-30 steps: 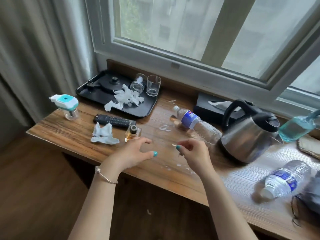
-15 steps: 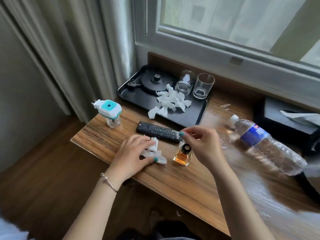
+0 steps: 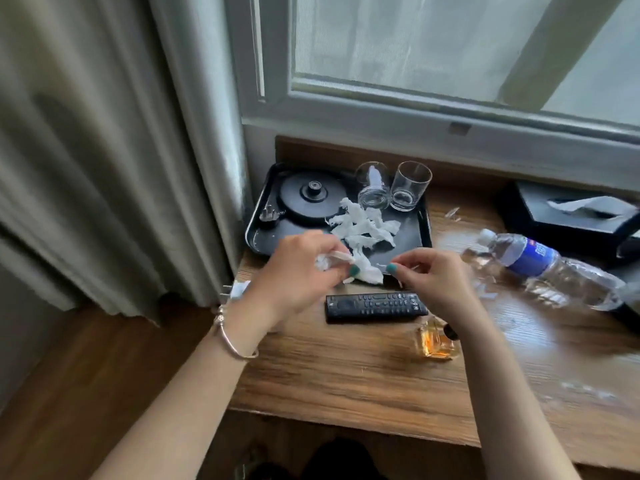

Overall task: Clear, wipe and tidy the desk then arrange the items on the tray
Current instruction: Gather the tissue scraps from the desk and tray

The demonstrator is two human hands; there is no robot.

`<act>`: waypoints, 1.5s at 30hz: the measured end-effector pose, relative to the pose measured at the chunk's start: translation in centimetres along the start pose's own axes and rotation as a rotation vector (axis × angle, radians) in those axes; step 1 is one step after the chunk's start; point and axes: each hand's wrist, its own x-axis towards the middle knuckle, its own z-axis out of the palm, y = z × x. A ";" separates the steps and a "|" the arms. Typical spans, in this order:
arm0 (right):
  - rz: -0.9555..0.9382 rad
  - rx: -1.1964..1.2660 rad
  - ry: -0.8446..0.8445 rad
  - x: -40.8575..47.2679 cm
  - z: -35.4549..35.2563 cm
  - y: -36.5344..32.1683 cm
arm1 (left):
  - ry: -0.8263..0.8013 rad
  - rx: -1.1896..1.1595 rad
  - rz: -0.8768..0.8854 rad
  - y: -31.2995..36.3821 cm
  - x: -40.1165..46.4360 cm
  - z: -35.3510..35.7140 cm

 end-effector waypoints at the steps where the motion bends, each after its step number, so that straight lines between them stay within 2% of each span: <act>1: 0.025 0.015 0.007 0.2 0.5 -0.8 | -0.041 0.003 0.023 -0.4 1.5 -1.5; 5: 0.081 -0.022 0.023 1.6 1.4 -3.0 | -0.263 0.049 0.016 -3.3 6.9 -4.6; 10: 0.149 -0.005 0.127 6.0 2.4 -2.9 | -0.387 0.055 -0.010 -7.3 10.8 -1.9; 13: 0.215 -0.082 0.045 8.2 4.0 -1.9 | -0.461 -0.013 -0.045 -8.5 11.5 0.4; 17: 0.243 -0.158 -0.025 9.1 3.5 -0.3 | -0.602 0.083 -0.010 -10.3 12.1 1.6; 21: 0.209 -0.216 -0.062 9.9 0.8 0.5 | -0.525 0.036 0.127 -11.0 11.7 1.6; 24: 0.211 -0.208 -0.075 11.0 -0.7 1.0 | -0.552 0.028 0.187 -10.5 10.5 3.3; 27: 0.224 -0.174 -0.073 11.9 -0.7 1.2 | -0.560 0.157 0.274 -10.1 10.3 5.8; 30: 0.211 -0.163 -0.142 12.4 -0.2 1.3 | -0.532 0.244 0.314 -10.5 11.2 7.0; 33: 0.175 -0.164 -0.193 12.6 -0.2 1.8 | -0.519 0.271 0.332 -11.6 11.8 6.7; 35: 0.145 -0.122 -0.151 12.9 -0.3 2.3 | -0.457 0.297 0.353 -12.4 12.0 5.7; 38: -0.023 -0.163 -0.088 13.1 -0.2 3.1 | -0.402 0.303 0.388 -13.1 12.1 4.2; 42: -0.282 -0.240 -0.309 13.9 0.7 4.6 | -0.483 0.320 0.386 -13.6 11.6 3.7; 45: -0.434 -0.337 -0.386 14.5 2.5 5.8 | -0.559 0.329 0.369 -13.8 11.3 4.1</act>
